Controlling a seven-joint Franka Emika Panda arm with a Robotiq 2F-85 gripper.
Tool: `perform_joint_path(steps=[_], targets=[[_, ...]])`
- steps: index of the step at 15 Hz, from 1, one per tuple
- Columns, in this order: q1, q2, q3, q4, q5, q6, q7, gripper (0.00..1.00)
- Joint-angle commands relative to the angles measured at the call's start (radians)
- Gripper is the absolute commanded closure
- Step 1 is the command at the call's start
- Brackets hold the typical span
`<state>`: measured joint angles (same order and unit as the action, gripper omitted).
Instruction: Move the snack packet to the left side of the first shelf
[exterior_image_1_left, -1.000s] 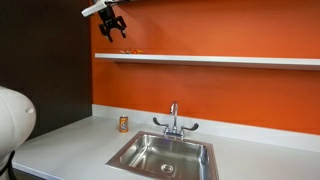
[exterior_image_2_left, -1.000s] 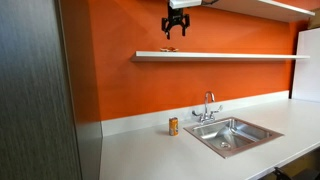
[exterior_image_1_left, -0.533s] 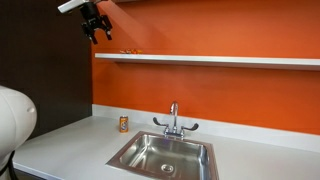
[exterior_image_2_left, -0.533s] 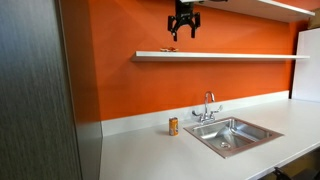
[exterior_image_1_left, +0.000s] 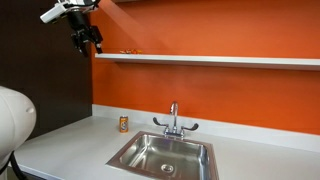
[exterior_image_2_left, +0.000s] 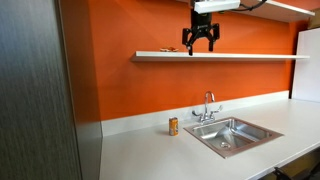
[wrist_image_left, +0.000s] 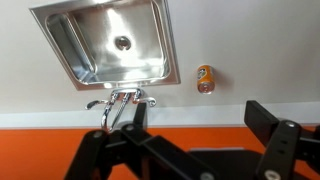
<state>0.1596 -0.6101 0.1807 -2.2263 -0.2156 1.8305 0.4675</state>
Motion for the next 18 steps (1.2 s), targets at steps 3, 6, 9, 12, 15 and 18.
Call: perform_joint_path(steps=[3, 6, 9, 12, 15, 18], targets=[[-0.065, -0.118, 0.023, -0.190, 0.036, 0.080, 0.042, 0.00], [-0.077, -0.124, -0.007, -0.242, 0.050, 0.127, -0.010, 0.00], [-0.084, -0.115, -0.059, -0.282, 0.047, 0.200, -0.103, 0.00], [-0.100, -0.100, -0.117, -0.314, 0.047, 0.256, -0.198, 0.00], [-0.127, -0.083, -0.158, -0.333, 0.048, 0.287, -0.253, 0.00], [-0.155, -0.061, -0.175, -0.340, 0.041, 0.291, -0.280, 0.00]])
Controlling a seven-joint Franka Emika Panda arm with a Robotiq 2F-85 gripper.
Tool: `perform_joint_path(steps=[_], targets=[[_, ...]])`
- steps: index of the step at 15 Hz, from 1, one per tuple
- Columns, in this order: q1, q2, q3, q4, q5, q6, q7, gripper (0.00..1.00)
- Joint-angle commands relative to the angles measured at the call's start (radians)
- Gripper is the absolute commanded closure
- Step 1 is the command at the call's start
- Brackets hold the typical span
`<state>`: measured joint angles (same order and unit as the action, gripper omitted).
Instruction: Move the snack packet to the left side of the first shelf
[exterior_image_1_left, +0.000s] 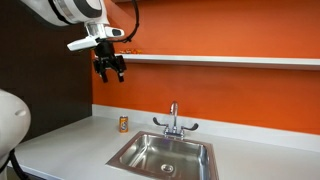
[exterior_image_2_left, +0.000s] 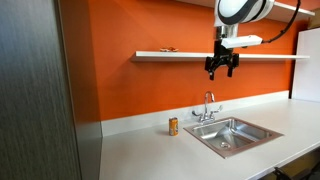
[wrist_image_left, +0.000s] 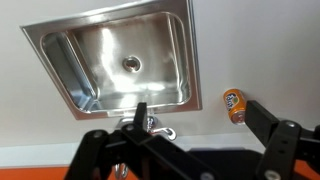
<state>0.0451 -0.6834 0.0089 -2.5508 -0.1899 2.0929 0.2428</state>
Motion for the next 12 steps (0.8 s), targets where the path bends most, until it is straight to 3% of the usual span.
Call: perform_joint_path(steps=[1, 12], targets=[[-0.048, 0.020, -0.007, -0.015, 0.014, 0.026, -0.062, 0.00], [-0.082, 0.106, -0.047, -0.011, 0.092, -0.020, -0.067, 0.00]])
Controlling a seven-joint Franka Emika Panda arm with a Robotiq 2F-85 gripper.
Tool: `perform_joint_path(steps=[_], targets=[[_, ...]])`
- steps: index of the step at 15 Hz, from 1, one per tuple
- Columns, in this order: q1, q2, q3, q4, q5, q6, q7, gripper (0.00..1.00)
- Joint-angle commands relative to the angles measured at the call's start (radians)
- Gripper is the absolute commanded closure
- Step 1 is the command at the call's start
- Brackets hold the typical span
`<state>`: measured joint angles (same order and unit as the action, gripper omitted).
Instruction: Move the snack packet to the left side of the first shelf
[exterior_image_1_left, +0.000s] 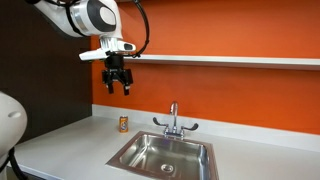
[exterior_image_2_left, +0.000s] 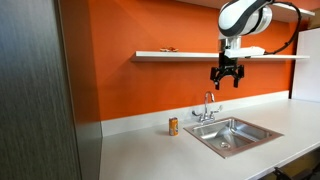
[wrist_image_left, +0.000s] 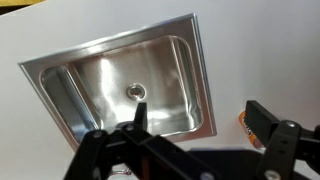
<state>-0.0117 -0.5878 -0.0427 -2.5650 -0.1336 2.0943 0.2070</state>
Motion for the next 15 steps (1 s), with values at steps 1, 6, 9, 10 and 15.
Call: perform_joint_path(steps=[1, 6, 9, 10, 15], targets=[[-0.031, 0.009, 0.008, -0.004, 0.030, -0.012, -0.024, 0.00], [-0.037, 0.011, 0.020, -0.012, 0.024, -0.001, -0.013, 0.00], [-0.038, 0.011, 0.020, -0.012, 0.024, -0.001, -0.013, 0.00], [-0.038, 0.011, 0.020, -0.013, 0.024, -0.001, -0.013, 0.00], [-0.038, 0.011, 0.020, -0.013, 0.024, -0.001, -0.013, 0.00]])
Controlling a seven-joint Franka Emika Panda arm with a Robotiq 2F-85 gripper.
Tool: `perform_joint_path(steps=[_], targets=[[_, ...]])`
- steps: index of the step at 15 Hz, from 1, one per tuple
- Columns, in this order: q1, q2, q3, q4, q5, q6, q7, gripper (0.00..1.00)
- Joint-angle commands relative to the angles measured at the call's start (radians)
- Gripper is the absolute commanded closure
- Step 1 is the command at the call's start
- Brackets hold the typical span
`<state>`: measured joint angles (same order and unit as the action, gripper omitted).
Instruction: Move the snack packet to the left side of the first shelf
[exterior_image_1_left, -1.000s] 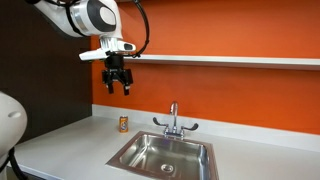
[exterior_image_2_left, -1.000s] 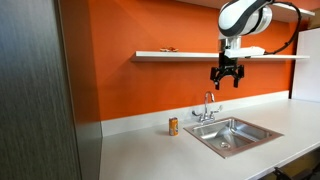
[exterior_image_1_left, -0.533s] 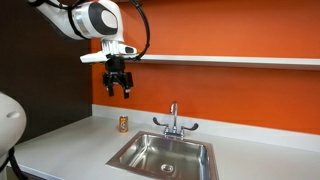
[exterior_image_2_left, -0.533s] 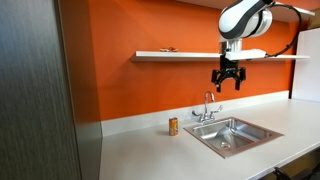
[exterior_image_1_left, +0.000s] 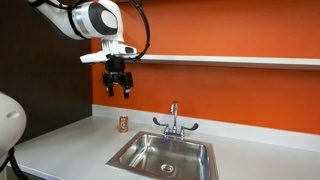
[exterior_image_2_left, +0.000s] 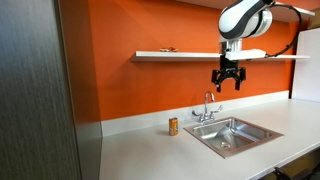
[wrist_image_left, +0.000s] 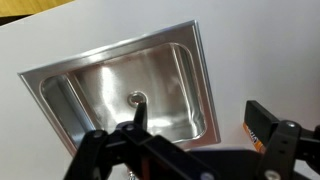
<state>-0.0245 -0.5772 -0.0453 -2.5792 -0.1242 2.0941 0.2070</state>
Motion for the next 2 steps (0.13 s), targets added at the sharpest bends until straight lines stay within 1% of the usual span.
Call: perform_joint_path(steps=[1, 2], targets=[[-0.025, 0.001, 0.022, 0.002, 0.015, -0.001, -0.013, 0.00], [-0.025, 0.001, 0.022, 0.002, 0.015, -0.001, -0.013, 0.00]])
